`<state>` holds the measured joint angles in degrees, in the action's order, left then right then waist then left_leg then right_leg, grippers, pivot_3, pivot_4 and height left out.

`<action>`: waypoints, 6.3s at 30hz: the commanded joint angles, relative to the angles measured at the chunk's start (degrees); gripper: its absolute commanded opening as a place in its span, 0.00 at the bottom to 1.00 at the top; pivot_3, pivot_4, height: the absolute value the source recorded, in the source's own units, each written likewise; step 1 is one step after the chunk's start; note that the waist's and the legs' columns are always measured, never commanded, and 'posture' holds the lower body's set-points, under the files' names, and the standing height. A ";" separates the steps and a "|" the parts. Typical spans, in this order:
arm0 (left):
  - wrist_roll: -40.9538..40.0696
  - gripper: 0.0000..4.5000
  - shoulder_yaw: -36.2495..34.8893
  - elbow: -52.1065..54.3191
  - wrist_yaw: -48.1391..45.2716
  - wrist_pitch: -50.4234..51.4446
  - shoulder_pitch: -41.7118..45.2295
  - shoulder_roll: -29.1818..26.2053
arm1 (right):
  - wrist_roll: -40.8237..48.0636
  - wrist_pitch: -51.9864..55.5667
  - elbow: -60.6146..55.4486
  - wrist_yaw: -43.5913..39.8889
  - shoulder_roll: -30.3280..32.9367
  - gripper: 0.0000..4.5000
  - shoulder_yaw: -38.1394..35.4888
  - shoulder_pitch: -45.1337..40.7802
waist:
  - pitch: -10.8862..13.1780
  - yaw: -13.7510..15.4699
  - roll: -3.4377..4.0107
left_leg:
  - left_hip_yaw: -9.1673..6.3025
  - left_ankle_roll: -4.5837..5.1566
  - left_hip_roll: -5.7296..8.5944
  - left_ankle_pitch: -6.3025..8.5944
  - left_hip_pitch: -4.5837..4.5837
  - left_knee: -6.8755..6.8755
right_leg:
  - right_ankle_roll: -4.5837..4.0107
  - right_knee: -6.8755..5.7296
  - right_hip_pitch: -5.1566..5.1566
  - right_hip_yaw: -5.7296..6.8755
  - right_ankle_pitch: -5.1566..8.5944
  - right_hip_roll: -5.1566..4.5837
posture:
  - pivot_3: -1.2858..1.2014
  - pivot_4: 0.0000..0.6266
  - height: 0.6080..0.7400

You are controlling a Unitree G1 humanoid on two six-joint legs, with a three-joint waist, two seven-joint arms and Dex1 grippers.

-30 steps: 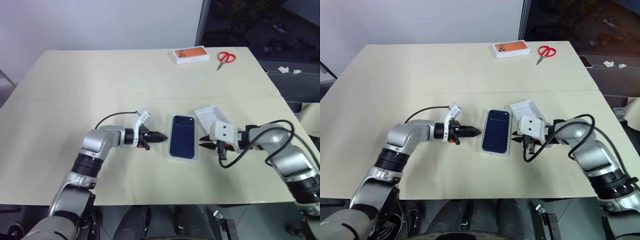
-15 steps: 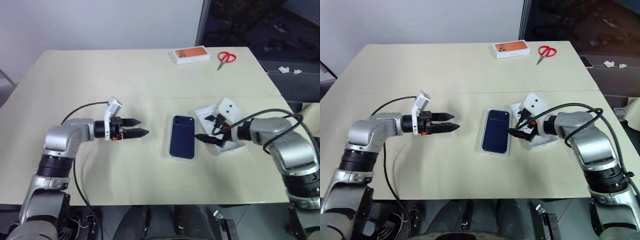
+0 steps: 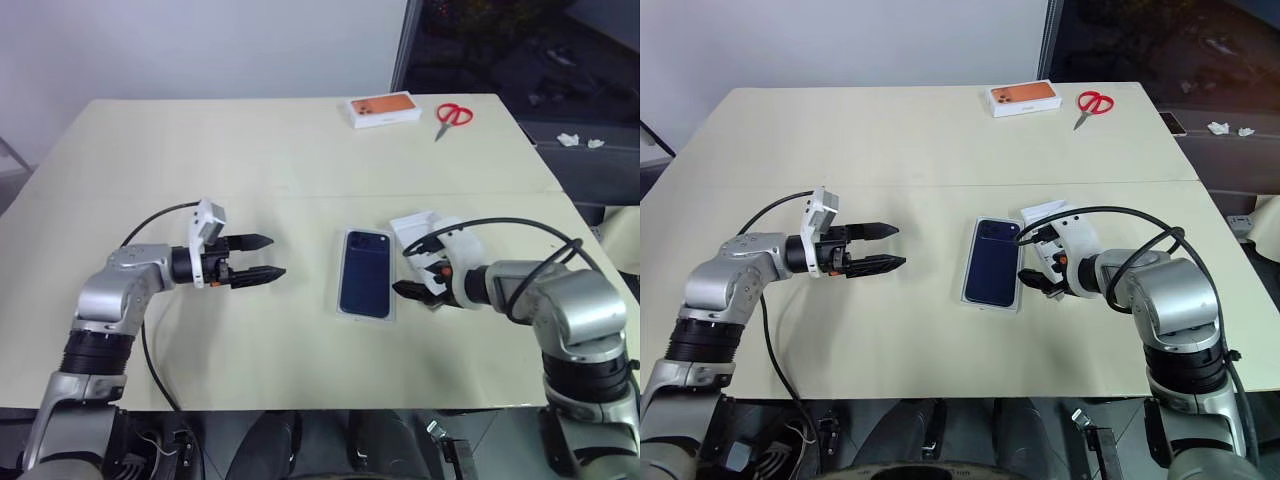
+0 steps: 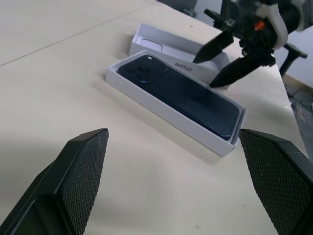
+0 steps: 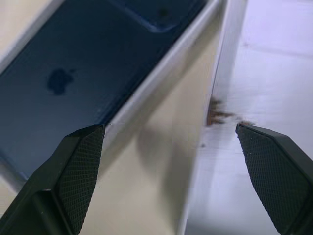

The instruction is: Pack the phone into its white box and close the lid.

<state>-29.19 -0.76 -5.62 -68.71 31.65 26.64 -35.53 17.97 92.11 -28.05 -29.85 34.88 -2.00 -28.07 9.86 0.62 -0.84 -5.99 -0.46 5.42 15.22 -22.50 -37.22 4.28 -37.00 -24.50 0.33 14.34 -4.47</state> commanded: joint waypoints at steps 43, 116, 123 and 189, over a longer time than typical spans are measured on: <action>-0.82 1.00 -0.55 2.79 4.93 3.04 -0.55 1.44 | 22.33 -9.88 15.02 24.28 8.47 0.02 5.56 -16.18 | 0.02 -0.30 0.03 | 0.05 0.02 -0.04 0.00 -0.01 0.04 | 0.01 0.02 -0.02 0.00 0.00 0.05 | 0.52 0.24 1.00; -3.31 0.00 4.71 4.70 12.84 5.66 -2.20 15.56 | 46.32 -31.28 18.98 -2.01 15.76 0.64 7.14 -5.06 | 0.05 -1.23 0.11 | 0.21 0.11 -0.27 0.05 0.06 0.05 | 0.04 0.07 0.05 -0.05 0.02 0.31 | 0.52 0.24 1.00; -3.08 0.00 4.74 4.34 12.93 5.72 -1.34 16.16 | 25.62 -40.57 16.39 -14.65 21.75 0.64 15.91 -5.14 | 0.07 -1.12 0.09 | 0.23 0.11 -0.26 0.05 0.03 0.00 | 0.05 0.09 0.05 -0.06 0.02 0.25 | 0.52 0.24 1.00; 5.54 0.00 7.76 -14.06 9.87 1.05 6.84 19.93 | -11.61 -53.88 18.54 -24.15 13.54 0.01 16.81 -2.38 | 0.09 0.07 0.05 | 0.21 0.06 -0.05 0.03 0.01 -0.07 | 0.05 0.05 0.05 -0.06 0.01 0.04 | 0.52 0.24 1.00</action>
<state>-23.98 6.30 -20.10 -58.50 34.09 32.61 -16.10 6.90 38.48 -7.79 -53.90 48.31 15.37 -30.09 9.95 0.69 -0.79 -5.77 -0.40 5.36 15.26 -22.48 -37.29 4.32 -36.97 -24.46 0.28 14.35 -4.41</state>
